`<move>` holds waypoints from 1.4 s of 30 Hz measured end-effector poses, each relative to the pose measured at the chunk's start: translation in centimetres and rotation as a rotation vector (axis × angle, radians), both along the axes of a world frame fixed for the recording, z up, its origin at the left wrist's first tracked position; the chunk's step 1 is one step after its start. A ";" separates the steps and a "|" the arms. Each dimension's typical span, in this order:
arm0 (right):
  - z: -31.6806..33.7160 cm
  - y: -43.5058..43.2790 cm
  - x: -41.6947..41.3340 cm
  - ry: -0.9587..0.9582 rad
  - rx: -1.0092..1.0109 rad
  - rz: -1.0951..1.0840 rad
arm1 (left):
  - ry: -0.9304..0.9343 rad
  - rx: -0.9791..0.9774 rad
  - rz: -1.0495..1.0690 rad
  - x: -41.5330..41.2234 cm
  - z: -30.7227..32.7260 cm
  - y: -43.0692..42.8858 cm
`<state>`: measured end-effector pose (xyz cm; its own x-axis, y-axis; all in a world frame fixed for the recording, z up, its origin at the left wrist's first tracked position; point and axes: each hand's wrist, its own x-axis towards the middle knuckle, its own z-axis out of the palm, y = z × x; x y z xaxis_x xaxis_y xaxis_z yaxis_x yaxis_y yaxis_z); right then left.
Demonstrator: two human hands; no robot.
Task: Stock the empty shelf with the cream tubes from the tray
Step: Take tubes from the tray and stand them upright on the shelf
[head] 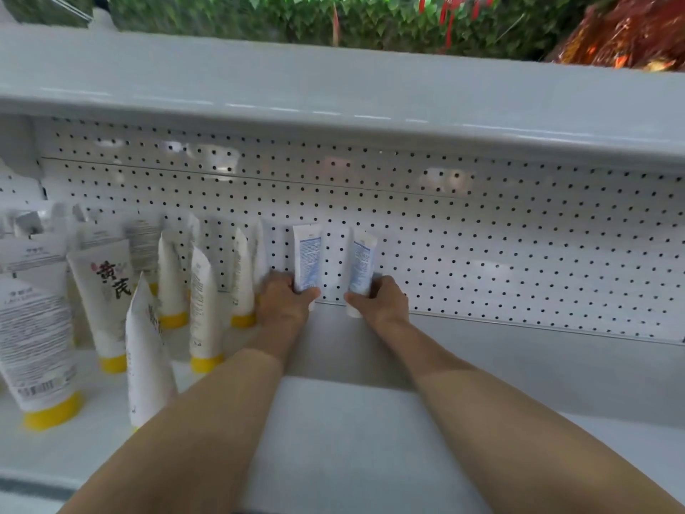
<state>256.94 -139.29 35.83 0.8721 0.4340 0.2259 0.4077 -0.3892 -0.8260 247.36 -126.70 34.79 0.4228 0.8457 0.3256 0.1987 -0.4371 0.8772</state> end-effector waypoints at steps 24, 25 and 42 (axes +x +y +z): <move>-0.8 -0.1 0.0 -0.029 -0.051 -0.005 | 0.007 -0.051 -0.031 -0.5 0.2 -0.8; -0.6 -0.3 -0.1 -0.007 -0.047 0.001 | 0.016 -0.053 -0.030 -0.5 0.2 -0.9; 6.7 -19.3 -12.2 -0.425 -0.564 -0.212 | 0.346 0.388 -0.210 -12.0 5.6 -16.4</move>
<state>244.70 -158.61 42.57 0.8373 0.4156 0.3553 0.5166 -0.8142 -0.2649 235.34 -143.11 40.37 0.7067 0.5778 0.4083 0.3202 -0.7758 0.5436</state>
